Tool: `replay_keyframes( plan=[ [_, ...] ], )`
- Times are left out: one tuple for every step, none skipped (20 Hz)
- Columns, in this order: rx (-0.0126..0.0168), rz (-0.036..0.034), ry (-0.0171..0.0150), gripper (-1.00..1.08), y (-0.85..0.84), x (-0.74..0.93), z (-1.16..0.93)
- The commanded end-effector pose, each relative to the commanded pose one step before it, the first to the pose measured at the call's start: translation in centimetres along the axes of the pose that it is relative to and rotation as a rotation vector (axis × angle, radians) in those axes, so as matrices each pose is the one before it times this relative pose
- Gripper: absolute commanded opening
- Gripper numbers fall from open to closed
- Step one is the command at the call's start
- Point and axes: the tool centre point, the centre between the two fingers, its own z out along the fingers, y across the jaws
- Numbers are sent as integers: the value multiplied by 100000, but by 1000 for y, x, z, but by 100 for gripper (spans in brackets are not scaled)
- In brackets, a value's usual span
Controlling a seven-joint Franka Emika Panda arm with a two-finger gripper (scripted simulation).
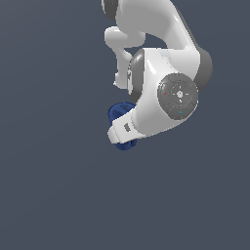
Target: Pick up the object and move it to a goal position.
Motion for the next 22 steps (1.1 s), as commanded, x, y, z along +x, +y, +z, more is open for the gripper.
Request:
replay_keyframes(
  plan=[
    [-337, -2819, -3933, 28, 122, 665, 733],
    [-168, -1065, -1401, 28, 46, 253, 228],
    [-167, -1043, -1369, 28, 44, 248, 223],
    [-160, -987, -1293, 28, 42, 235, 210],
    [-150, -916, -1198, 28, 39, 218, 194],
    [-140, -849, -1109, 28, 36, 202, 179],
    [-130, -785, -1023, 28, 33, 187, 165],
    [-122, -721, -937, 28, 31, 172, 150],
    [-113, -660, -854, 28, 28, 158, 136],
    [-105, -598, -771, 28, 26, 143, 122],
    [-97, -543, -698, 28, 24, 131, 110],
    [-88, -489, -626, 28, 22, 116, 98],
    [-80, -439, -562, 28, 19, 106, 88],
    [-71, -388, -495, 28, 18, 93, 77],
    [-63, -342, -435, 28, 15, 84, 68],
    [-55, -292, -369, 28, 14, 70, 57],
    [-48, -245, -308, 28, 12, 60, 47],
    [-40, -197, -244, 28, 12, 47, 36],
    [-34, -157, -191, 28, 8, 41, 27],
    [-26, -108, -127, 28, 9, 26, 16],
    [-18, -64, -71, 28, 9, 14, 7],
    [0, 0, 0, 28, 22, -18, -5]
  ],
)
